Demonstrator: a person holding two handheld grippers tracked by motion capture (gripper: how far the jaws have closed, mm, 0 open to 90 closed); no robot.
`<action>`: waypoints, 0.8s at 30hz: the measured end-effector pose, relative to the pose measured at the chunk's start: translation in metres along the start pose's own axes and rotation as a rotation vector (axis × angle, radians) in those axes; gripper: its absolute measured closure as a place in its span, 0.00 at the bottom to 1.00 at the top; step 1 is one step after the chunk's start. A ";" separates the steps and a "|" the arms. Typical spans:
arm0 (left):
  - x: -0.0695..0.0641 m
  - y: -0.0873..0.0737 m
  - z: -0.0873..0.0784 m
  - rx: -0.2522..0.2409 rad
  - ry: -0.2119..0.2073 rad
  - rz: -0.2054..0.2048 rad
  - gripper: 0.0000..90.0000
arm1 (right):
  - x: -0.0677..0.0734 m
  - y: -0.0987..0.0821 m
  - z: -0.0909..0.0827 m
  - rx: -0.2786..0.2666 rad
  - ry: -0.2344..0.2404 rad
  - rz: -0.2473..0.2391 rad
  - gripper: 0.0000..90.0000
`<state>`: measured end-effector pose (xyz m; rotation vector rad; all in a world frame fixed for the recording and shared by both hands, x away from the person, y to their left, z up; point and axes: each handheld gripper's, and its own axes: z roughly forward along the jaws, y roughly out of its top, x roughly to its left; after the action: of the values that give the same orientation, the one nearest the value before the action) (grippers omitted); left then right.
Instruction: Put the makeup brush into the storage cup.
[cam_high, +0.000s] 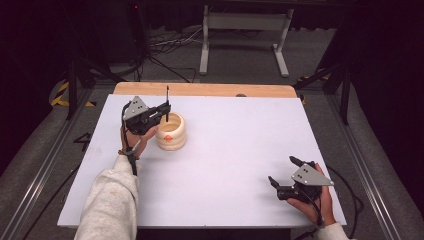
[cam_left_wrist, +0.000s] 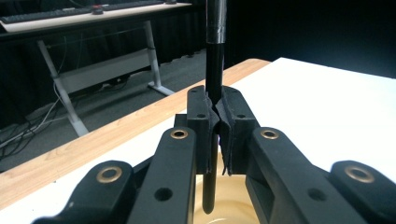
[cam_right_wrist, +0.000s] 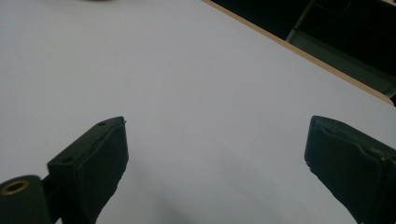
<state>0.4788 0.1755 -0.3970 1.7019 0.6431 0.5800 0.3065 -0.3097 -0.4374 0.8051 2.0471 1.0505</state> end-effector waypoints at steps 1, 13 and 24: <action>0.000 0.000 0.000 0.000 0.000 0.000 0.93 | 0.000 0.000 0.000 0.000 0.000 0.000 0.07; -0.005 -0.019 0.005 0.021 -0.015 -0.011 0.93 | 0.000 0.000 0.000 0.000 0.005 0.000 0.08; -0.018 -0.023 -0.001 0.030 -0.031 0.039 0.93 | 0.002 0.001 0.001 0.005 0.008 -0.008 0.08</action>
<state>0.4627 0.1681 -0.4197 1.7516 0.6008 0.5728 0.3059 -0.3072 -0.4372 0.7963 2.0583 1.0466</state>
